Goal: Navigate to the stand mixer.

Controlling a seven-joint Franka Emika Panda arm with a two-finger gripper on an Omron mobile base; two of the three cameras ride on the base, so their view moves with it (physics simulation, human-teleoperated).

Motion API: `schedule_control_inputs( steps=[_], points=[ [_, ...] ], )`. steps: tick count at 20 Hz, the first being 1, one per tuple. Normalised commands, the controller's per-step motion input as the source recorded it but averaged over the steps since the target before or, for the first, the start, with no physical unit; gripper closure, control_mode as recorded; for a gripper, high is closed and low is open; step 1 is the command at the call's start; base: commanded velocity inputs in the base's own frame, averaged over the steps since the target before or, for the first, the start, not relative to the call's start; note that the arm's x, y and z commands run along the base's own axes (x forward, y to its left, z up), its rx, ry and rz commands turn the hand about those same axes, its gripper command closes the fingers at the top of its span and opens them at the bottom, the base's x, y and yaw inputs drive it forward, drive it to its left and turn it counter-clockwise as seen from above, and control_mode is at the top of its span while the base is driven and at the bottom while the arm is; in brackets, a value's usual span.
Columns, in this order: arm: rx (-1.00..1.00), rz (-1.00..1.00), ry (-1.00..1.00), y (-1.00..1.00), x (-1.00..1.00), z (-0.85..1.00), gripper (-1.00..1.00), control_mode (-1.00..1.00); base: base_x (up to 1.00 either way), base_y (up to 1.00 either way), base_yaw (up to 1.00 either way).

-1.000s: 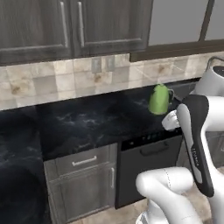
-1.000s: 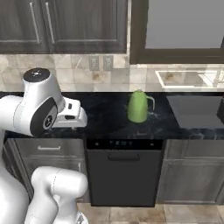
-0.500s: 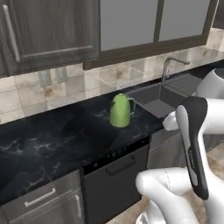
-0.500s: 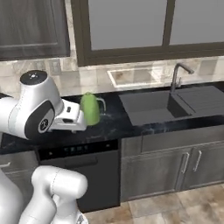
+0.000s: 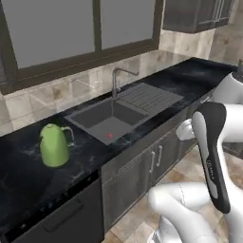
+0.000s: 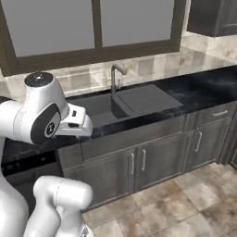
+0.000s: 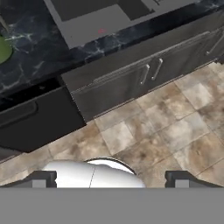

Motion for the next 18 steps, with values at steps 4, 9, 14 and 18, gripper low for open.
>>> schedule_control_inputs(
  steps=[4,9,14,18],
  points=[
    [0.00,0.00,0.00,0.00,0.00,0.00,-1.00,1.00,0.00,-0.34,-0.92],
    [0.00,0.00,0.00,0.00,0.00,0.00,-1.00,1.00,0.00,-0.24,-0.95],
    [0.00,0.00,0.00,0.00,0.00,0.00,-1.00,1.00,0.03,-0.15,-0.89],
    [0.00,0.00,0.00,0.00,0.00,0.00,-1.00,1.00,0.53,0.32,-0.75]
  ],
)
